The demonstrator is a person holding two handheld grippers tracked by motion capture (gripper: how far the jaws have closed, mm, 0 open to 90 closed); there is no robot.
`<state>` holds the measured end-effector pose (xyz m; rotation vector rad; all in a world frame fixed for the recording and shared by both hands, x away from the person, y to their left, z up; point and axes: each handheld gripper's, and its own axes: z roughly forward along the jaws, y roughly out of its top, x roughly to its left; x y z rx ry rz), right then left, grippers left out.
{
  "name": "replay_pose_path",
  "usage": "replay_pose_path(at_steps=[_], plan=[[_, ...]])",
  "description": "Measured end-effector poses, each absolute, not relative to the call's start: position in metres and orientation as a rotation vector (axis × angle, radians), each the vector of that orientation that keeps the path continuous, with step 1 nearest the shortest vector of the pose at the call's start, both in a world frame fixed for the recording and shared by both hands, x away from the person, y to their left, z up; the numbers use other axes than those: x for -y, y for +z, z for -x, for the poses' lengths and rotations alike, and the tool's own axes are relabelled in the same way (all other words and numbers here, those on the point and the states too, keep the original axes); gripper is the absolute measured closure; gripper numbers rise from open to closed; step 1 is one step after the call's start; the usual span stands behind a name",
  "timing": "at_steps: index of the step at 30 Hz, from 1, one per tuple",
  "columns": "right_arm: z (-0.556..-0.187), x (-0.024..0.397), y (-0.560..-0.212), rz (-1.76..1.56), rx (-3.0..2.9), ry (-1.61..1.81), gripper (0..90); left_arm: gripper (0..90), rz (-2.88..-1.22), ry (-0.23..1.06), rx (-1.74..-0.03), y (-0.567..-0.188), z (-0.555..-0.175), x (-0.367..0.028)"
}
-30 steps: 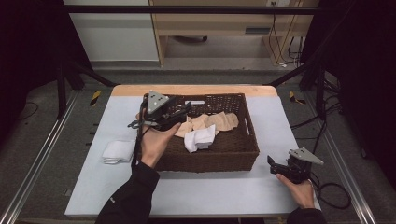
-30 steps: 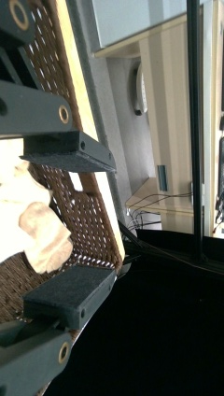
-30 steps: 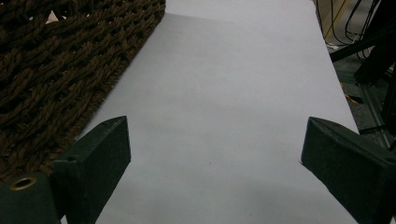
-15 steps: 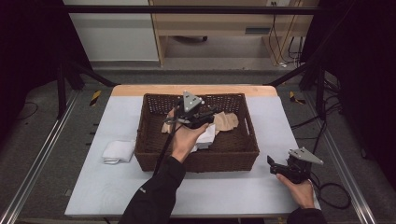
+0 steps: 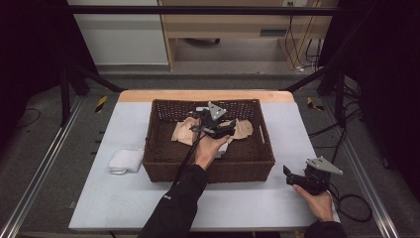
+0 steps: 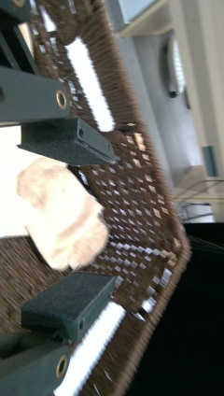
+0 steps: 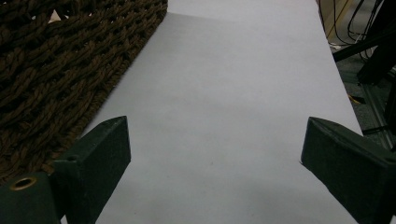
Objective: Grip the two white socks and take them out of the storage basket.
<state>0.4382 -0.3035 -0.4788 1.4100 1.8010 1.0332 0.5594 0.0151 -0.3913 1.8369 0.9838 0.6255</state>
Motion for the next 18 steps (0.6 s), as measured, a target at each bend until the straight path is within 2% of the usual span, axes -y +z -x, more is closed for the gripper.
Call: replay_pose_path(at_steps=[9,18], plan=[[-0.439,0.304,-0.479,-1.405,-1.802,1.029,8.4,33.7,-1.941,0.586,-1.035,-0.417,-0.572,-0.02],[-0.439,0.303,-0.479,-1.409,-1.803,1.026,8.4,26.7,-2.055,0.555,-1.032,-0.431,-0.576,-0.016]])
